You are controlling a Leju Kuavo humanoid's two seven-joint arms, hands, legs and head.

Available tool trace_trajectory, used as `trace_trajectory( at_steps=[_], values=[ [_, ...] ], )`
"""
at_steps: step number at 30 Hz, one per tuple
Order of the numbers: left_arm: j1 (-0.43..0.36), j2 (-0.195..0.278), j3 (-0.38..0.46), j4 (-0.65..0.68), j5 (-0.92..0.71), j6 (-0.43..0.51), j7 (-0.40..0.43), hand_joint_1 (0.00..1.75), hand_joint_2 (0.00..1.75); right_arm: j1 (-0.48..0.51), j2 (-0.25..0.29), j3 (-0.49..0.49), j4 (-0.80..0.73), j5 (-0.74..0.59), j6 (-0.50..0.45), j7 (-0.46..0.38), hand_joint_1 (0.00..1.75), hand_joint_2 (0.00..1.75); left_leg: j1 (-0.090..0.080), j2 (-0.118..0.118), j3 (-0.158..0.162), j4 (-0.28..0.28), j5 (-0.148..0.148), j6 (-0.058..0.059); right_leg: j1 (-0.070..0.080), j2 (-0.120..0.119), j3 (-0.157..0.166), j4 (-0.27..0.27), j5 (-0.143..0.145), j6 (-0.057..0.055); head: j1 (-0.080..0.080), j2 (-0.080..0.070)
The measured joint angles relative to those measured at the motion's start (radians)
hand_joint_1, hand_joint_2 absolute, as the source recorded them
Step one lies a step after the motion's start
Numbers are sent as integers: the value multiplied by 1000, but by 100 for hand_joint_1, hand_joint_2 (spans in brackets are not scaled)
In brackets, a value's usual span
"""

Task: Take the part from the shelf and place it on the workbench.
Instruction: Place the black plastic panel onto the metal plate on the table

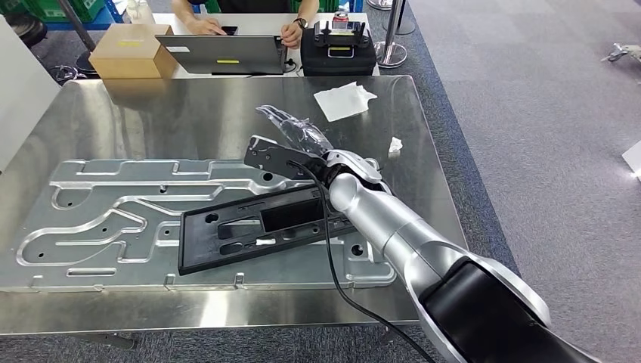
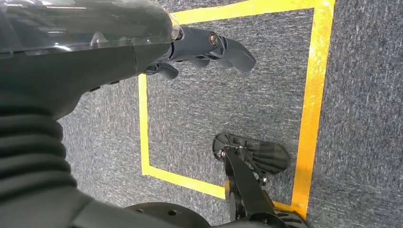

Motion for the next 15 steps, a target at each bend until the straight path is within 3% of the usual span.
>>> trace_trajectory(
  at_steps=[3,5,7,8,10,12,13,14,15],
  values=[
    [0,0,2,0,0,-1,-1,0,0,3,0,-1,2,0,1,0,0,0,-4,0,-2,2,-1,4,-4,0,0,-1,1,4,0,0],
    [0,0,3,0,0,-1,0,0,0,6,-2,-2,2,1,0,0,0,0,-7,0,-3,6,1,9,-7,0,1,-4,6,13,0,0],
    [-1,0,3,0,0,-1,2,0,0,9,-6,-4,2,3,0,-1,0,0,-4,2,-2,1,11,18,-8,-1,0,-5,5,22,0,0],
    [-2,0,3,0,1,-1,3,0,0,10,-8,-6,2,4,0,-2,0,0,-2,4,-1,-5,17,24,-8,-3,-7,10,-9,22,0,0],
    [-3,-2,3,0,2,1,8,0,0,13,-15,-10,3,7,1,-3,0,0,0,7,-1,-11,25,33,-4,-7,-48,110,-72,17,0,0],
    [-3,-5,4,0,3,5,13,0,0,22,-22,-13,6,9,2,-3,0,0,-4,8,-4,-10,26,35,1,-8,-109,256,-136,12,0,0],
    [-3,-6,4,0,4,7,15,0,0,29,-25,-13,7,11,3,-2,0,0,-6,8,-4,-9,26,36,4,-8,-126,297,-143,10,0,0],
    [-3,-8,5,0,4,9,17,0,0,34,-27,-13,8,12,3,-2,0,0,-8,7,-5,-8,26,36,6,-8,-122,297,-132,5,0,0],
    [-4,-9,5,0,5,11,19,0,0,38,-29,-14,9,13,3,-2,0,0,-10,7,-5,-7,25,35,9,-8,-99,256,-105,-2,0,0]
  ],
)
